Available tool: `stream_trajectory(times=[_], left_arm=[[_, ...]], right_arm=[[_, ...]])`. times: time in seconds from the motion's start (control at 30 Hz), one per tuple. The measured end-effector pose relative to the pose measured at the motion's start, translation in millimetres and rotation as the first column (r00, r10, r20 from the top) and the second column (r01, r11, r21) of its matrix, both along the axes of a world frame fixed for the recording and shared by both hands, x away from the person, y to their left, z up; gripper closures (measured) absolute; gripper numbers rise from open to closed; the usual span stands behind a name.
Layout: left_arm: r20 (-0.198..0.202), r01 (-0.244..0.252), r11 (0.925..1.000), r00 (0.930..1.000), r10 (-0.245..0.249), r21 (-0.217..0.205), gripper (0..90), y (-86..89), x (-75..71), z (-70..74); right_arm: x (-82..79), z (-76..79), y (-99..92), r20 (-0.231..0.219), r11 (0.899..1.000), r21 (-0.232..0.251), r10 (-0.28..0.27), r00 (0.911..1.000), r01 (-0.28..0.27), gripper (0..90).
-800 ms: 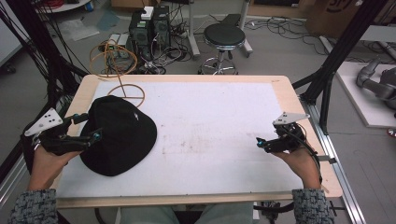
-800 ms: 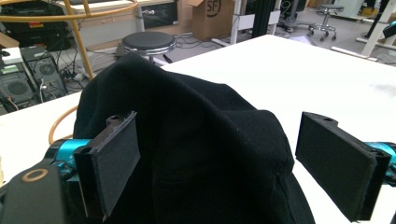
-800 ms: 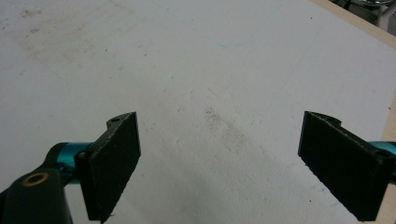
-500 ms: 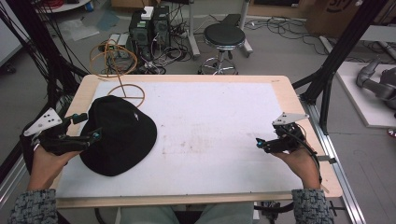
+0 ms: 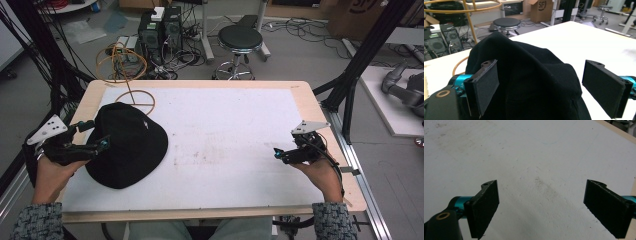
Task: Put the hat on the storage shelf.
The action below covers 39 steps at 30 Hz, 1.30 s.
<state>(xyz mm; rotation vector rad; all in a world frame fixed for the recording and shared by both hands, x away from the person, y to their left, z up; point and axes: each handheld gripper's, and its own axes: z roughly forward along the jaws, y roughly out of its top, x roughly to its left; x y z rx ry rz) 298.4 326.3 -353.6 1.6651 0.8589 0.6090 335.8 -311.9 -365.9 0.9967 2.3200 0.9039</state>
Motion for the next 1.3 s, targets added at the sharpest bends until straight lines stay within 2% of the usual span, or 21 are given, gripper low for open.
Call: stream_trajectory(times=[0.13, 0.17, 0.23, 0.33, 0.43, 0.6, 0.77, 0.93, 0.97, 1.3], left_arm=[[-0.002, -0.033, 0.9994, 0.9995, 0.033, -0.014, 14.9, -3.5, 0.0, 2.8], [0.000, -0.070, 0.9973, 0.9975, 0.070, -0.023, 15.2, -6.0, -0.1, 4.3], [0.000, -0.076, 0.9966, 0.9971, 0.076, -0.030, 15.5, -7.1, 0.0, 4.7], [0.003, -0.118, 0.9922, 0.9930, 0.118, -0.041, 15.8, -11.0, 0.8, 3.8], [0.004, -0.165, 0.9849, 0.9862, 0.166, -0.051, 16.8, -15.1, 2.2, 2.2], [0.006, -0.249, 0.9669, 0.9682, 0.250, -0.055, 18.7, -22.2, 5.5, 1.2], [-0.004, -0.300, 0.9511, 0.9537, 0.301, -0.073, 19.4, -25.6, 9.7, -0.7], [-0.005, -0.333, 0.9396, 0.9426, 0.334, -0.078, 22.8, -30.4, 12.6, -2.9], [-0.007, -0.352, 0.9334, 0.9359, 0.352, -0.070, 24.2, -31.7, 13.5, -4.5], [-0.037, -0.377, 0.9232, 0.9262, 0.375, -0.075, 33.8, -29.1, 17.2, -9.3]], right_arm=[[0.1, -0.6, -0.2, -0.005, 1.000, -0.002, -0.001, 1.0000, 0.001, 12.8], [0.5, -1.0, -0.4, -0.003, 1.000, -0.005, 0.001, 1.0000, -0.001, 12.8], [0.7, -1.6, -0.1, -0.006, 1.000, -0.003, -0.001, 1.0000, 0.001, 12.8], [0.2, -1.7, 0.3, -0.008, 1.000, -0.007, -0.003, 1.0000, 0.003, 12.8], [-0.9, -1.7, 0.7, -0.008, 1.000, -0.007, 0.000, 1.0000, 0.000, 12.8], [-3.8, -2.7, -0.5, -0.012, 1.000, -0.011, -0.004, 0.9999, 0.004, 12.8], [-6.1, -4.6, -0.1, -0.010, 1.000, -0.017, -0.005, 0.9999, 0.005, 12.8], [-8.1, -6.4, 0.6, -0.012, 1.000, -0.022, -0.001, 0.9999, 0.001, 12.8], [-8.8, -6.2, 0.5, -0.015, 1.000, -0.020, -0.006, 0.9999, 0.006, 12.8], [-11.0, -6.7, -0.5, -0.016, 1.000, -0.021, -0.009, 0.9998, 0.008, 12.8]])
